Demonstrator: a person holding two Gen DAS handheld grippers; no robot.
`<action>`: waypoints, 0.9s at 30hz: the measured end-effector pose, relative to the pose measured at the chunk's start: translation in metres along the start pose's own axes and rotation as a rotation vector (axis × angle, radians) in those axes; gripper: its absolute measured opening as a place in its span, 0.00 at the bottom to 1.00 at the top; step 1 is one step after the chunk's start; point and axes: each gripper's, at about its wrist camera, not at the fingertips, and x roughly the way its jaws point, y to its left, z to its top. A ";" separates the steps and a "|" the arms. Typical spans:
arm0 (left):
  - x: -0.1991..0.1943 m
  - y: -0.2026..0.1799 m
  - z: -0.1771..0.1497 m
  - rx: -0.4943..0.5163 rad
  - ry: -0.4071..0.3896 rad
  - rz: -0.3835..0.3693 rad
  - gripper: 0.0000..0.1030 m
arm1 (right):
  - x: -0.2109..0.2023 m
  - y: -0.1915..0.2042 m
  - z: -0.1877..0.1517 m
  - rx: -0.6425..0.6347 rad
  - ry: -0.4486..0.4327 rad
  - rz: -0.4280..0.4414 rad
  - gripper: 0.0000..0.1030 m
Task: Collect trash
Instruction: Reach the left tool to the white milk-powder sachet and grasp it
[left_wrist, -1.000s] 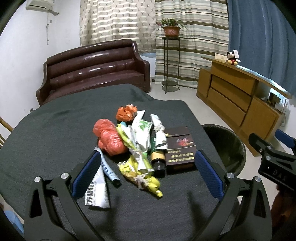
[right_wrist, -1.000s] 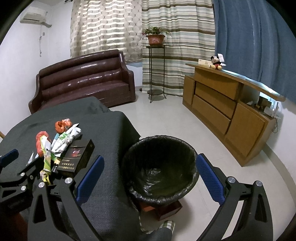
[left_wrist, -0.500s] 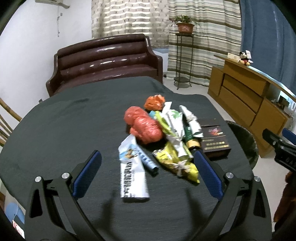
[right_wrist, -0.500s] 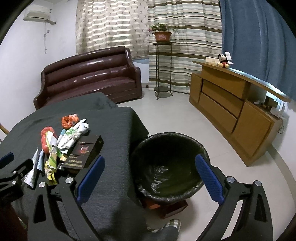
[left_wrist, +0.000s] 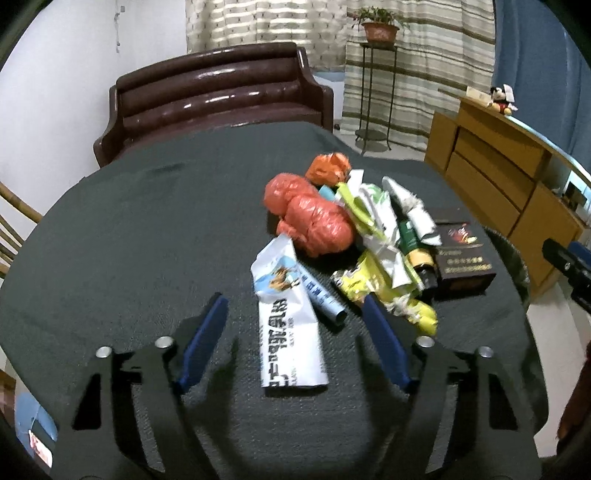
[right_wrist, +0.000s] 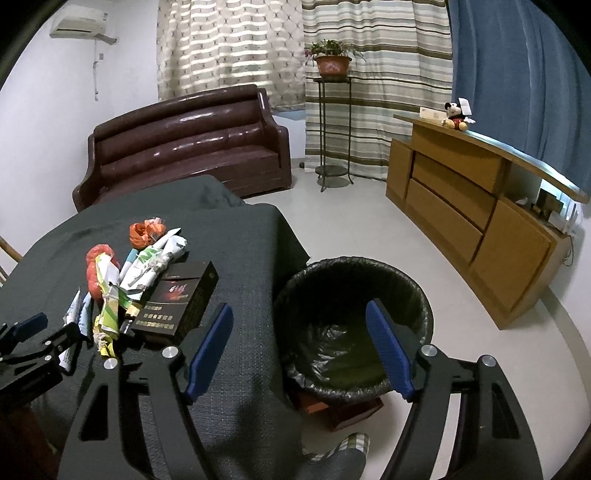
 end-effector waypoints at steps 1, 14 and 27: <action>0.001 0.002 -0.002 0.003 0.011 0.006 0.64 | 0.000 0.000 0.000 0.001 0.002 0.000 0.70; 0.015 0.010 -0.010 0.032 0.089 -0.038 0.50 | 0.004 0.006 -0.001 -0.015 0.014 0.019 0.70; 0.014 0.038 -0.011 -0.001 0.075 -0.122 0.29 | 0.008 0.017 -0.001 -0.031 0.028 0.034 0.70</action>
